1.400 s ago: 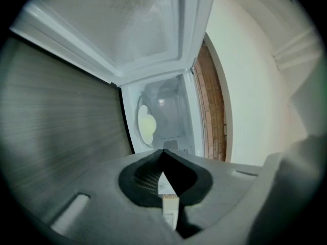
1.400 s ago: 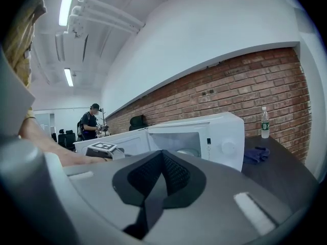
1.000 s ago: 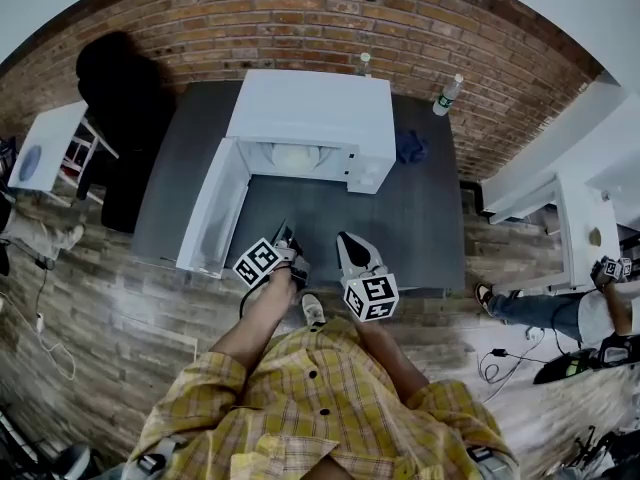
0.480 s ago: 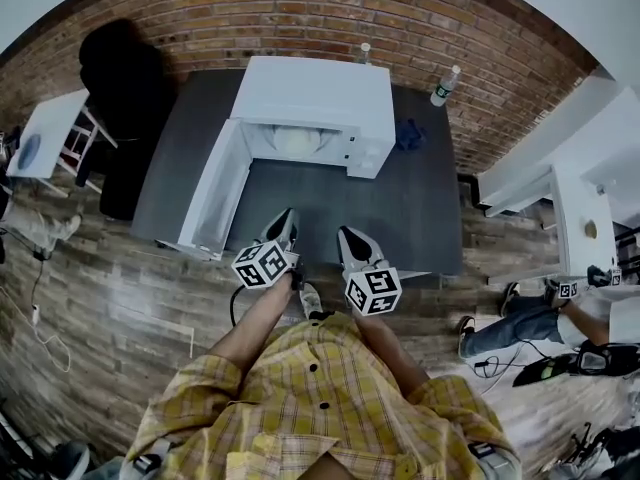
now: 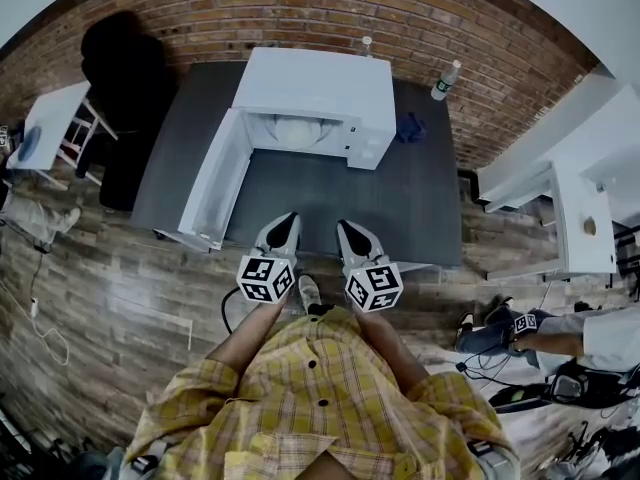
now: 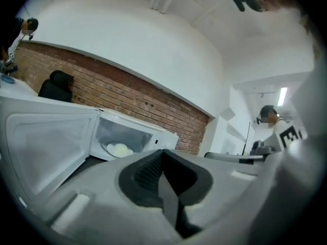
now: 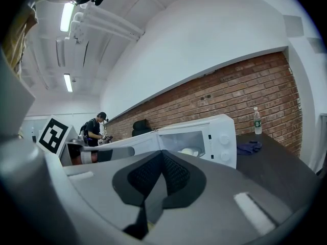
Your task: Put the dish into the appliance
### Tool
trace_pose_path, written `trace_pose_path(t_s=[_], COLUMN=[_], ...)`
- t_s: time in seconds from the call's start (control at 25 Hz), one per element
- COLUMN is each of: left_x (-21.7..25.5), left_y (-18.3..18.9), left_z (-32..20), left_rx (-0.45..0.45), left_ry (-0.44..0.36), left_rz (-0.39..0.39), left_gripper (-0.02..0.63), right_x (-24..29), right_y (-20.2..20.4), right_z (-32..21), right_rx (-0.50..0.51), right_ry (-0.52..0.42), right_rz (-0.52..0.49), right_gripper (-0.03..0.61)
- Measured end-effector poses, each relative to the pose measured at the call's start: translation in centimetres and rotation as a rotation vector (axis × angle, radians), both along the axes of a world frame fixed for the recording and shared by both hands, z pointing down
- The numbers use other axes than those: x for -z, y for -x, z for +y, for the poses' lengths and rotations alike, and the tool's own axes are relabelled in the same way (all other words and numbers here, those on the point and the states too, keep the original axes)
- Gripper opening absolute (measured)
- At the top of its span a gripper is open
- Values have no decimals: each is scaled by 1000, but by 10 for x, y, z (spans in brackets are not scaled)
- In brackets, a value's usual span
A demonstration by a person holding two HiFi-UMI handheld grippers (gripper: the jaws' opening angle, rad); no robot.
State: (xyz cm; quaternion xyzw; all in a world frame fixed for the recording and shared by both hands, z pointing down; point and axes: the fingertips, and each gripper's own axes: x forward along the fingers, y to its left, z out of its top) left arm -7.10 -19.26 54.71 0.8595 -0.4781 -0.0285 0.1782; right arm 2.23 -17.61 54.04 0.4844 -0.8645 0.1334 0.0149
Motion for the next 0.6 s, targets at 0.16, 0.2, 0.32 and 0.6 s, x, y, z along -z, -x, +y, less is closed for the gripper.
trace_pose_path(t_s=[0.16,0.2,0.32,0.6], left_x=[6,7,9,9], left_y=[0,1,4,4], left_z=[8,9,14,32], left_rx=[-11,-9,-6,-6], left_ry=[-50,-58,-74,-86], left_rz=[-61,-69,-87,-107], left_gripper=[0,0,0,0], right_x=[1,1,2,3], right_y=[-1,0,2,7], right_z=[4,5,8,20], right_rx=[3,3,2,14], right_ry=[-6,-8,-14,-24], right_rz=[-5,-7,-10,1], right_gripper=[5,5,5,3])
